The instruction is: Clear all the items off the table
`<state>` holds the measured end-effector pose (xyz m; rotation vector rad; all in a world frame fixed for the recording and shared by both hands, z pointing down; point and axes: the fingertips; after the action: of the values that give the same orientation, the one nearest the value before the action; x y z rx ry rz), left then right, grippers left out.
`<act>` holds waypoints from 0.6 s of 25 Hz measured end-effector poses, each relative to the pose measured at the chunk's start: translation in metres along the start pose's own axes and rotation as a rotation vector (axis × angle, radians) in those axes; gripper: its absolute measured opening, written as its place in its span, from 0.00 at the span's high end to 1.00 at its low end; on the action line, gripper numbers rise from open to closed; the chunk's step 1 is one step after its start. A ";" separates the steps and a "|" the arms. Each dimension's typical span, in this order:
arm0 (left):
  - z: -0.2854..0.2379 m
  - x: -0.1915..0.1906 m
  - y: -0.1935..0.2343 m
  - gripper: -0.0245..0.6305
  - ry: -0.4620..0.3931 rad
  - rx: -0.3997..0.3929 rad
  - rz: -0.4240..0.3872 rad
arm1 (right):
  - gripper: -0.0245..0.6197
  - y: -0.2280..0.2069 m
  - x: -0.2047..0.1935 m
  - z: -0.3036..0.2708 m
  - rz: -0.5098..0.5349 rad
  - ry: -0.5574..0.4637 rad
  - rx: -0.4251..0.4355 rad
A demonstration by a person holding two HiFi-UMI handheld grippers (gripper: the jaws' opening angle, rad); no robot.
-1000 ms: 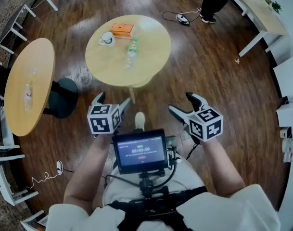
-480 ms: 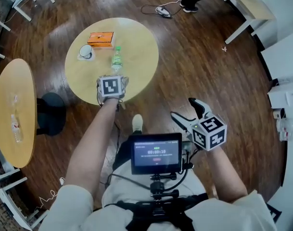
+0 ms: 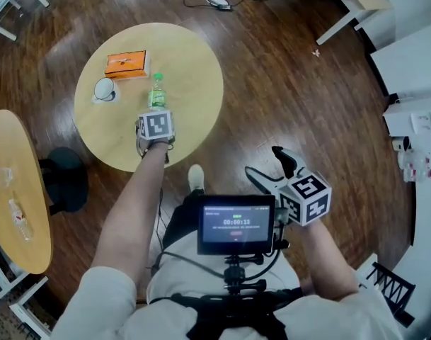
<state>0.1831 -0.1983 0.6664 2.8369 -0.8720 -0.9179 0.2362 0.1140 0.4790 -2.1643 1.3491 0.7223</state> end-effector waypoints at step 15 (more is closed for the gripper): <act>0.041 0.016 -0.032 0.56 -0.106 -0.088 -0.073 | 0.36 0.019 0.050 -0.039 0.101 -0.009 0.107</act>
<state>0.1875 -0.1748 0.6179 2.7840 -0.7228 -1.0963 0.2446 0.0489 0.4722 -2.0197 1.4664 0.6811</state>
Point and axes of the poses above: the fingertips, and each gripper's own axes: z backward along the fingers, y to its left, x out of its top, and after that the axes turned 11 degrees about -x, right-handed
